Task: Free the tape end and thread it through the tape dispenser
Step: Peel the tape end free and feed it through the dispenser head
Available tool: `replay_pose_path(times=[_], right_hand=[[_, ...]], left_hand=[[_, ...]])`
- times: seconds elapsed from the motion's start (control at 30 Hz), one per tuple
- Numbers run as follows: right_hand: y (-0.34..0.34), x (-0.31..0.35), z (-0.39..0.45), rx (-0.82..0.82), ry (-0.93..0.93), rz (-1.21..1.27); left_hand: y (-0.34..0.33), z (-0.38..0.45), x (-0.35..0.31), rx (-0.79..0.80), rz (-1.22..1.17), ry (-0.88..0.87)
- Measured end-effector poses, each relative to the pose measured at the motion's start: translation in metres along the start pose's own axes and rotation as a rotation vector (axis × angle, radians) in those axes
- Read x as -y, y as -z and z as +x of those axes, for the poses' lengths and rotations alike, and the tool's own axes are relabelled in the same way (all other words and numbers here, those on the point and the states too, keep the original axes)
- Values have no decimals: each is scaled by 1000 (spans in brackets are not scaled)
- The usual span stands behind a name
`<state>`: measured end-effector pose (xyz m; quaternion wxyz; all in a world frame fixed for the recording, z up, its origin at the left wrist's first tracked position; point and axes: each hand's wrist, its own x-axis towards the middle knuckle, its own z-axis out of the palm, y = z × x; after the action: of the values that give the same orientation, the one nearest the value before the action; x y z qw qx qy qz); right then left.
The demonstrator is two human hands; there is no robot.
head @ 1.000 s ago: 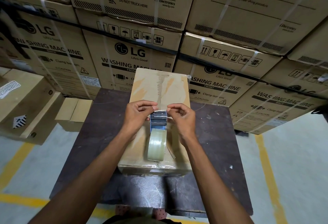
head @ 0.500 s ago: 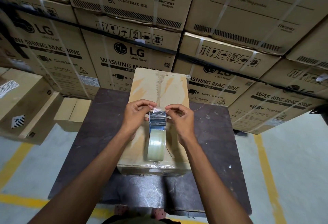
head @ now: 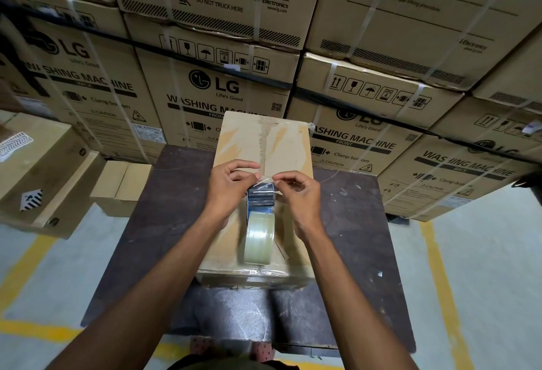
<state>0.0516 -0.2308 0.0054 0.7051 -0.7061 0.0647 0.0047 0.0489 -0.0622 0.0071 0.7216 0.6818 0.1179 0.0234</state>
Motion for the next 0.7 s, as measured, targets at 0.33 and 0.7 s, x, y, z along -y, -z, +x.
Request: replay_pose_path(times=[0.33,0.7], right_hand=[[6,-5,2,-32,-116,140],[-7,7,14,4,-96,-173]], left_hand=[[-5,-1,1,-65,24,12],[-5,-2,0,-71,40,16]])
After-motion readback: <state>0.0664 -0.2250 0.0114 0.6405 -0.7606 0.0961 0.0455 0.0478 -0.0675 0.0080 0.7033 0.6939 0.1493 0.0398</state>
